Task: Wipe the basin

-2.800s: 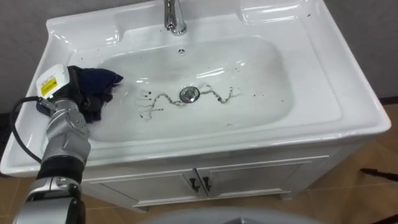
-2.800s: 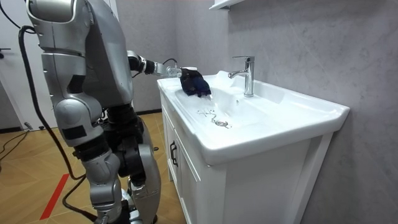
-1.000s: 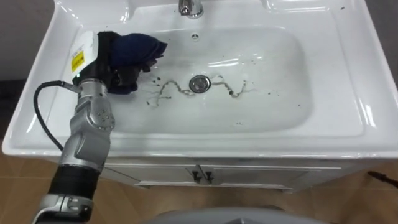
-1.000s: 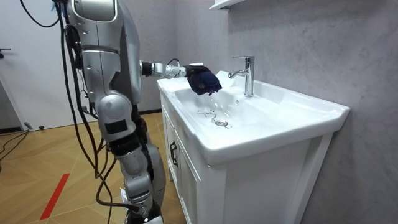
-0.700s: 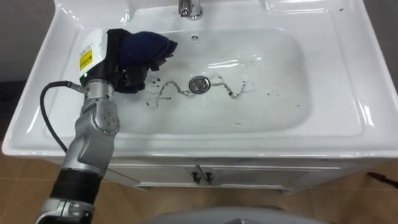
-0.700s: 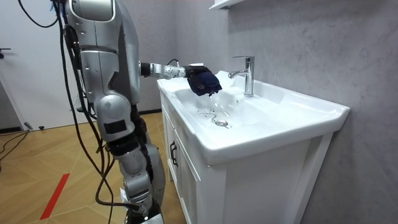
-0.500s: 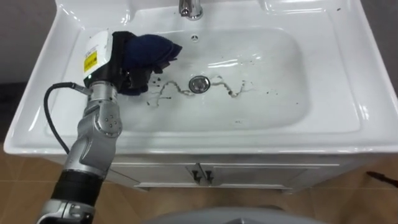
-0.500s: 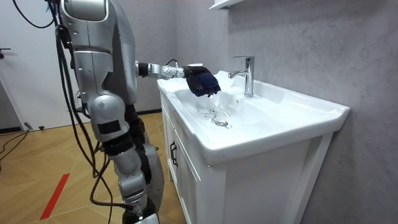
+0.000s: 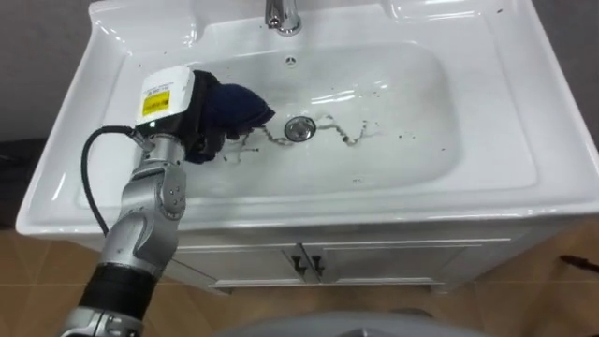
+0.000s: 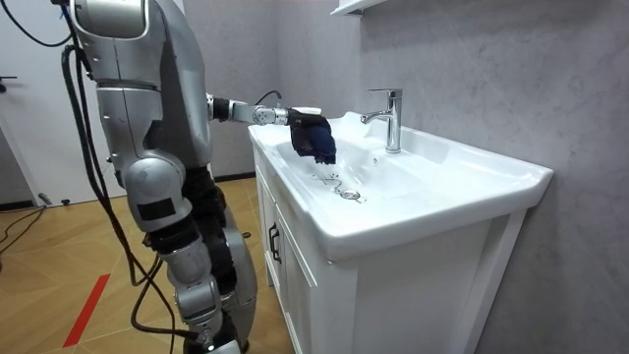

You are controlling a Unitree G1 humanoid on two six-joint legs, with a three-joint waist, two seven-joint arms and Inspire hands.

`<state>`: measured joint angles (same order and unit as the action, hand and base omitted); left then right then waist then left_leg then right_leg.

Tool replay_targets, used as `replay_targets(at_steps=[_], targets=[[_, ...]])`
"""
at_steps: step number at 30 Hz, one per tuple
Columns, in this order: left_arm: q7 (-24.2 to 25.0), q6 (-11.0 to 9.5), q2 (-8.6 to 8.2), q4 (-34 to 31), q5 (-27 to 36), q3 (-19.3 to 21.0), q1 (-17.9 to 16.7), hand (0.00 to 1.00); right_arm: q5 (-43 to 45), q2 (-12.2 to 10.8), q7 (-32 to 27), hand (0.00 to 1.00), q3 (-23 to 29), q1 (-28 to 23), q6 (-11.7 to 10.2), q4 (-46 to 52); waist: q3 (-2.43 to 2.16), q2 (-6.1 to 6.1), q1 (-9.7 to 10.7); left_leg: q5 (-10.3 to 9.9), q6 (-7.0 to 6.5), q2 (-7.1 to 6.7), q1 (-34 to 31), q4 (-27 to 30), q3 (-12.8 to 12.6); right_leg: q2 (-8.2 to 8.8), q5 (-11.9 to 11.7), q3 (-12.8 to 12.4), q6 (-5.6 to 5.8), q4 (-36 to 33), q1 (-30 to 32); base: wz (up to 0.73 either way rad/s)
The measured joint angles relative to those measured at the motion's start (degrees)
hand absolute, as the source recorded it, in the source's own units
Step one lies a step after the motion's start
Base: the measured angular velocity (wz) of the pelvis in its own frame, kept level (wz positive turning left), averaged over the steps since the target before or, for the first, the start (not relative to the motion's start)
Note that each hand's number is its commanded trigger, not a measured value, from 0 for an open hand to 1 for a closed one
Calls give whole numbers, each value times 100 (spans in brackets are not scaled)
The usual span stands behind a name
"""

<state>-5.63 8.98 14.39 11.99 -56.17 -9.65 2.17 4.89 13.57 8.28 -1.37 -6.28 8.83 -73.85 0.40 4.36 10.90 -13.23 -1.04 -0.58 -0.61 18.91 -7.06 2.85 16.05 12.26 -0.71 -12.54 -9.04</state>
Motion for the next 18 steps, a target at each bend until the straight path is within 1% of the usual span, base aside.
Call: replay_targets(at_steps=[3, 4, 6, 8, 9, 12, 15, 18], targets=[[0, 71, 24, 244, -30, -193, 1, 100, -34, 27, 0, 0, 55, -19, 0, 19, -1, 31, 51, 0, 0, -5, 2, -8, -53, -7, 0, 4, 0, 8, -12, 0], [2, 83, 23, 426, -32, -268, 0, 100, -28, 25, -9, 0, 55, -5, -1, 12, 2, 41, 123, 0, 0, -6, -5, -8, -58, -7, 0, 4, 0, 7, -6, 0], [15, 114, 23, 789, -33, -428, 0, 100, -30, 25, -12, 0, 56, 2, -3, -16, 4, 49, 179, 0, 0, -2, -14, -6, -62, -10, 0, 7, 0, 7, 4, 0], [54, 137, 22, 899, -36, -490, 0, 100, -34, 25, -18, 0, 91, -1, 2, -30, 16, 47, 218, 0, 0, 1, -37, 4, -65, -9, 2, 15, -1, 6, 21, 2], [60, 147, 22, 929, -41, -489, 3, 100, -35, 25, -31, 0, 142, 2, 4, -32, 13, 53, 255, 0, 0, 9, -86, 22, -74, -5, 3, 14, -2, -3, 69, 0], [60, 215, 24, 1007, -43, -485, 8, 100, -99, 31, -77, 0, 150, 40, 7, -34, 10, 69, 271, 0, -1, 31, -179, 53, -100, -6, 7, -46, -8, -24, 202, -9], [59, 223, 20, 1253, -37, -486, 117, 100, -275, 32, -129, 0, 146, 51, 8, -82, 11, 69, 282, 0, 0, 48, -263, 53, -118, -9, 8, -68, -11, -41, 305, -4], [56, 239, 18, 1403, -31, -486, 279, 100, -289, 37, -191, 0, 137, 124, 85, -126, 6, 111, 281, 0, -1, 74, -403, 94, -157, -5, 13, -79, -17, -130, 472, -6]])
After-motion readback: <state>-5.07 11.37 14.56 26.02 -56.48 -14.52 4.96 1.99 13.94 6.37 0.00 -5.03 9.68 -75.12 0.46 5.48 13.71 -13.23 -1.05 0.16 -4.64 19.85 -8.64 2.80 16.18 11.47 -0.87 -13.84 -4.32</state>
